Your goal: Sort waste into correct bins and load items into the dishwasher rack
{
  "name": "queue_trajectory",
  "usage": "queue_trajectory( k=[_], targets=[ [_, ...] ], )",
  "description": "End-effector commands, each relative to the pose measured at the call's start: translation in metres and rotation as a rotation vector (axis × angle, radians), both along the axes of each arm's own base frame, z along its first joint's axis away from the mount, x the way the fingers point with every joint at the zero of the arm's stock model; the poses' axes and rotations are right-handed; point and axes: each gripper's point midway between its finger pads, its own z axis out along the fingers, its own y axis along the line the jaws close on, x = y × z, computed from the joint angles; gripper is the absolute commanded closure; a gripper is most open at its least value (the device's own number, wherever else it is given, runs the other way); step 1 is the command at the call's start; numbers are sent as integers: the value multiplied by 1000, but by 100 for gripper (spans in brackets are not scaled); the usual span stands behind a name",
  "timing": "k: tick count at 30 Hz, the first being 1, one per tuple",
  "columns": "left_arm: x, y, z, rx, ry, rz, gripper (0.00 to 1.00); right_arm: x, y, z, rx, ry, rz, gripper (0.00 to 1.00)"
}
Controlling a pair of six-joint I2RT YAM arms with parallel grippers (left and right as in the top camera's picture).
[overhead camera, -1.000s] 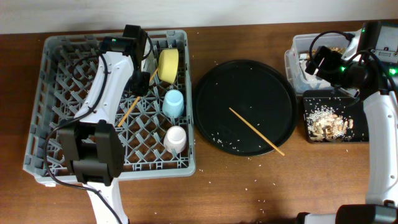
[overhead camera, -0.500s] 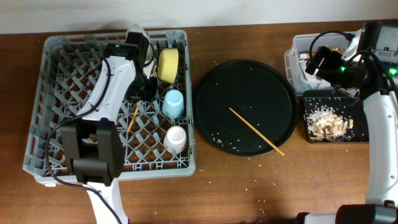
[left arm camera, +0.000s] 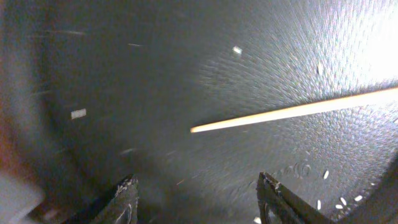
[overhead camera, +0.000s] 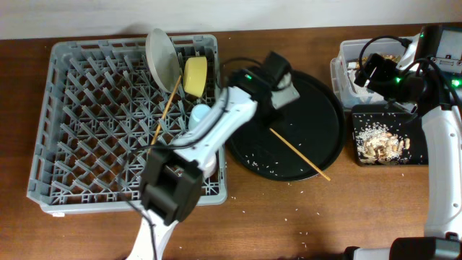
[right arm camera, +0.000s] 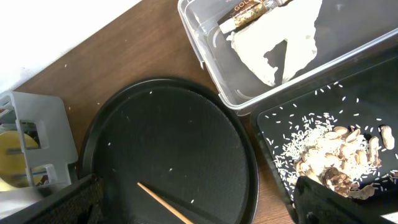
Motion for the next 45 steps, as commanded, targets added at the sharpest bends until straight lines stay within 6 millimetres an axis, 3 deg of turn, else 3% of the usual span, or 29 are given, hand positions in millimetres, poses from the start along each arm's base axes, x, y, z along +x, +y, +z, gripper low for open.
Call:
queue_trajectory(
  k=[1,2,4,5,7,12,15,17,21,23,25,29,33,36,39,40,42,43,45],
  targets=[
    [-30,-37,-22,23,16,-148,25,0,-4,0,-8,1,-20,2],
    [-36,-48,-20,11,3,-172,20,0,-4,0,-8,1,-20,2],
    [-56,-78,-22,-51,25,-192,19,0,-4,0,-8,1,-20,2],
    [-57,-86,-27,-87,68,19,25,0,-4,0,-8,1,-20,2],
    [-57,-81,-34,-128,166,371,34,0,-4,0,-8,1,-20,2],
    [-53,-63,-54,-137,286,734,44,0,-4,0,-8,1,-20,2],
    [-38,-48,-69,-164,349,989,46,0,-4,0,-8,1,-20,2],
    [-47,-53,-93,-144,427,984,46,0,-4,1,-8,1,-20,1],
    [-40,-55,-99,-164,438,989,48,0,-4,0,-8,1,-20,2],
    [-40,-56,-101,-166,440,987,55,0,-4,0,-8,1,-20,2],
    [-40,-58,-105,-169,453,984,70,0,-4,0,-8,1,-20,2],
    [-40,-58,-104,-173,453,982,81,0,-4,1,-8,1,-20,2],
    [-39,-58,-104,-175,454,984,99,0,-4,0,-8,1,-20,2],
    [-40,-60,-101,-196,514,979,99,0,-4,0,-8,1,-20,2],
    [-30,-67,-67,-311,649,771,99,0,-4,0,-8,1,-20,1],
    [-16,-53,-50,-317,637,751,99,0,-4,0,-8,1,-20,2],
    [14,-18,1,-341,559,694,99,0,-4,0,-8,1,-20,1],
    [37,20,41,-310,410,698,100,0,-4,0,-8,1,-20,2],
    [58,86,84,-196,191,821,99,0,-4,0,-8,1,-20,2]
  ],
)
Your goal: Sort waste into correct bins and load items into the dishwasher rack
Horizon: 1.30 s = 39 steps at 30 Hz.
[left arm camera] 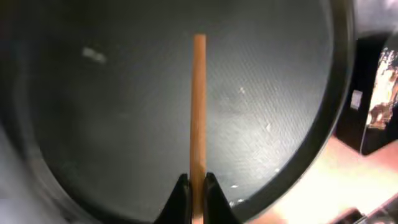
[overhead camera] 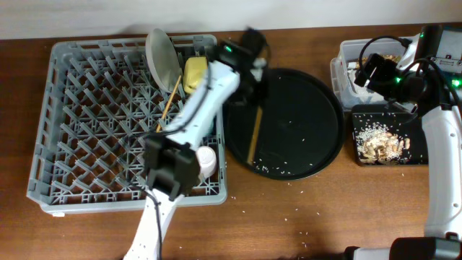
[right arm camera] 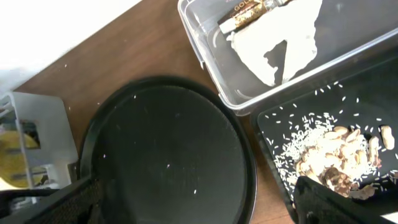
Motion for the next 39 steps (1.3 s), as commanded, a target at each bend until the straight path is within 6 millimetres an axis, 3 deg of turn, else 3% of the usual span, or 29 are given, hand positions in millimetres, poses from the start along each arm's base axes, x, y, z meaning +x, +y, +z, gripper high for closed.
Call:
queue_trajectory(
  k=[1,3,5,8,10,13,14,21,25,27,28,29,36,39],
  targets=[
    [43,111,89,307,-314,104,99,0,-4,0,-8,1,-20,1],
    [44,163,90,496,-307,167,99,0,-4,0,-8,1,-20,2],
    [43,199,83,614,-272,165,99,0,-4,0,-8,1,-20,2],
    [44,212,74,628,-238,168,99,0,-4,0,-8,1,-20,2],
    [45,212,60,637,-216,162,99,0,-4,0,-8,1,-20,2],
    [49,209,53,627,-219,163,57,0,-4,0,-8,1,-20,2],
    [52,208,54,622,-231,167,50,0,-4,0,-8,1,-20,1],
    [53,201,57,553,-227,170,47,0,-4,0,-8,1,-20,2],
    [49,221,99,505,-285,234,47,0,-4,0,-8,1,-20,1],
    [44,223,149,453,-404,273,48,0,-4,0,-8,1,-20,1],
    [44,218,171,400,-466,286,41,0,-4,0,-8,1,-20,1],
    [40,216,179,381,-481,285,1,0,-4,0,-8,1,-20,2],
    [39,211,181,375,-487,277,1,0,-4,0,-8,1,-20,2],
    [39,211,181,375,-487,277,1,-3,-20,-1,-82,17,-69,2]
  ],
)
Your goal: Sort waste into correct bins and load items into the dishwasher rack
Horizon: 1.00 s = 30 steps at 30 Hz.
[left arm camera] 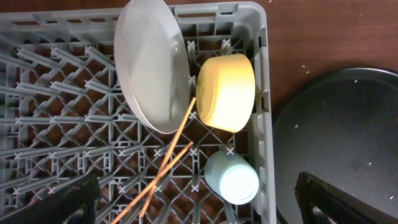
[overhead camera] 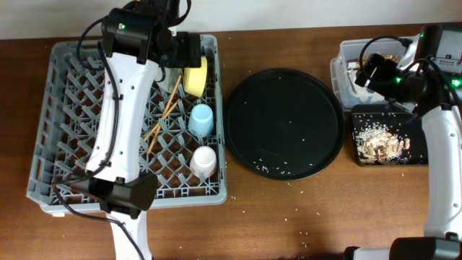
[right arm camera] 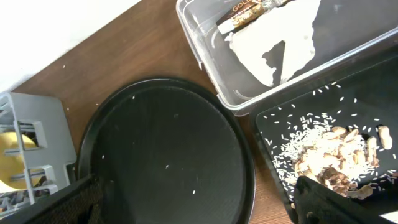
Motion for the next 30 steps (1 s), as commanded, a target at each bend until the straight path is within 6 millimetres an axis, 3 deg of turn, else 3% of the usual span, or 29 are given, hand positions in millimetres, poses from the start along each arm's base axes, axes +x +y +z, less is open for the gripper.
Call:
queue_trajectory(
  k=[1,2,3,5,8,11,14,18,21,30],
  targets=[
    [0,-3,-1,-8,2,-7,1,-2,-13,1,-60,9,-48,2],
    [0,-3,-1,-8,3,-7,1,-3,-17,7,-110,-6,-54,2],
    [0,-3,-1,-8,2,-7,1,-2,-18,27,-207,-78,-36,2],
    [0,-3,-1,-8,3,-7,1,2,9,59,-333,-269,119,1],
    [0,-3,-1,-8,3,-7,1,-30,35,63,-359,-482,167,2],
    [0,-3,-1,-8,3,-7,1,-74,44,32,-358,-639,177,2],
    [0,-3,-1,-8,3,-7,1,-120,46,-31,-368,-713,165,2],
    [0,-3,-1,-8,2,-7,1,-139,48,-77,-378,-802,156,1],
    [0,-3,-1,-8,3,-7,1,-142,52,-93,-371,-843,172,2],
    [0,-3,-1,-8,3,-7,1,-146,54,-103,-369,-849,177,2]
  ],
)
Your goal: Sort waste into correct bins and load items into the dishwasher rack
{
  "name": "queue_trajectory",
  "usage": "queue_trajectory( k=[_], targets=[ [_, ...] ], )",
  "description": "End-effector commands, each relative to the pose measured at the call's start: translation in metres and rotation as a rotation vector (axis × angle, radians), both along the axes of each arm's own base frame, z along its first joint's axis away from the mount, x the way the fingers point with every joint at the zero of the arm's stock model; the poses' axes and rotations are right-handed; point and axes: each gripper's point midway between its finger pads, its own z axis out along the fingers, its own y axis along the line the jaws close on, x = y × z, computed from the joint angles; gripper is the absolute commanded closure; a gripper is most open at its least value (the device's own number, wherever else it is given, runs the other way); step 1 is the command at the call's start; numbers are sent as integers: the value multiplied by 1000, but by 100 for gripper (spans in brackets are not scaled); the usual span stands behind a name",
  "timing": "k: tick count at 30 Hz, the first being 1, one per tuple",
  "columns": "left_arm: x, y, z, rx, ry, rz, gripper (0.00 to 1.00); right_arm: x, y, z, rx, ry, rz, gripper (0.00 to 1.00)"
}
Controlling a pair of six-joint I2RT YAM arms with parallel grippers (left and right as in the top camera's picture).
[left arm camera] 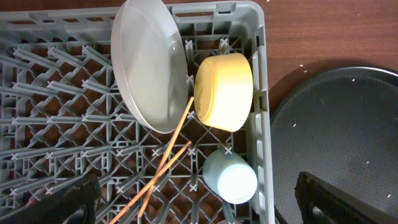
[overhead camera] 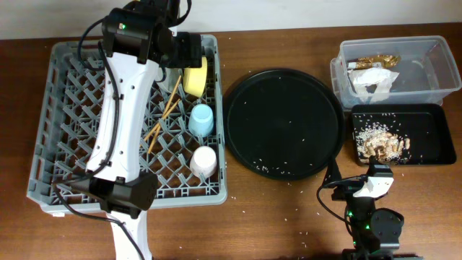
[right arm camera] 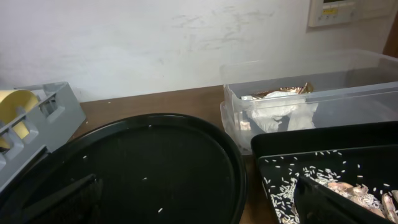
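Two wooden chopsticks (overhead camera: pixel 164 115) (left arm camera: pixel 168 162) lie side by side in the grey dishwasher rack (overhead camera: pixel 45 123) (left arm camera: pixel 260 74), below a grey plate (left arm camera: pixel 146 68) and a yellow bowl (overhead camera: pixel 195 76) (left arm camera: pixel 224 90). A blue cup (overhead camera: pixel 201 119) (left arm camera: pixel 230 177) and a white cup (overhead camera: pixel 204 160) stand by the rack's right wall. My left gripper (overhead camera: pixel 179 42) (left arm camera: pixel 199 208) hangs open above the rack's far right corner, holding nothing. The right gripper (overhead camera: pixel 351 182) (right arm camera: pixel 196 205) is open and empty, low at the table's front, facing the black round tray (overhead camera: pixel 283 123) (right arm camera: pixel 137 162).
Rice grains are scattered on the black round tray and on the table in front of it. At the far right stands a clear bin (overhead camera: pixel 393 68) (right arm camera: pixel 298 112) holding wrappers. In front of it is a black bin (overhead camera: pixel 401 137) (right arm camera: pixel 336 168) with rice and peanut shells.
My right arm has left its place above the bins at the far right and now sits folded low at the table's front edge, looking level across the tray. The left arm has not moved.
My left gripper was open over a chopstick lying on the black tray. Then it was shut on that chopstick at the tray's left side. Then the chopstick lay in the rack beside the other one, the gripper open above. Now the right arm sits at the front.
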Motion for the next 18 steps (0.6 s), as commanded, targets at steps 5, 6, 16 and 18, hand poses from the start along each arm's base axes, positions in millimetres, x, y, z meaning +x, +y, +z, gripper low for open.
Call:
queue_trajectory(
  k=[5,6,16,18],
  targets=[
    [0,-1,0,-3,-1,-4,1,0,3,-2,-8,-2,13,2],
    [0,-1,0,-3,-1,-4,1,0,3,-2,-8,-2,13,2],
    [16,4,51,82,-276,-168,1,0,3,-2,-8,-2,13,2],
    [14,17,40,78,-323,-166,1,0,3,-2,-8,-2,13,2]
  ],
)
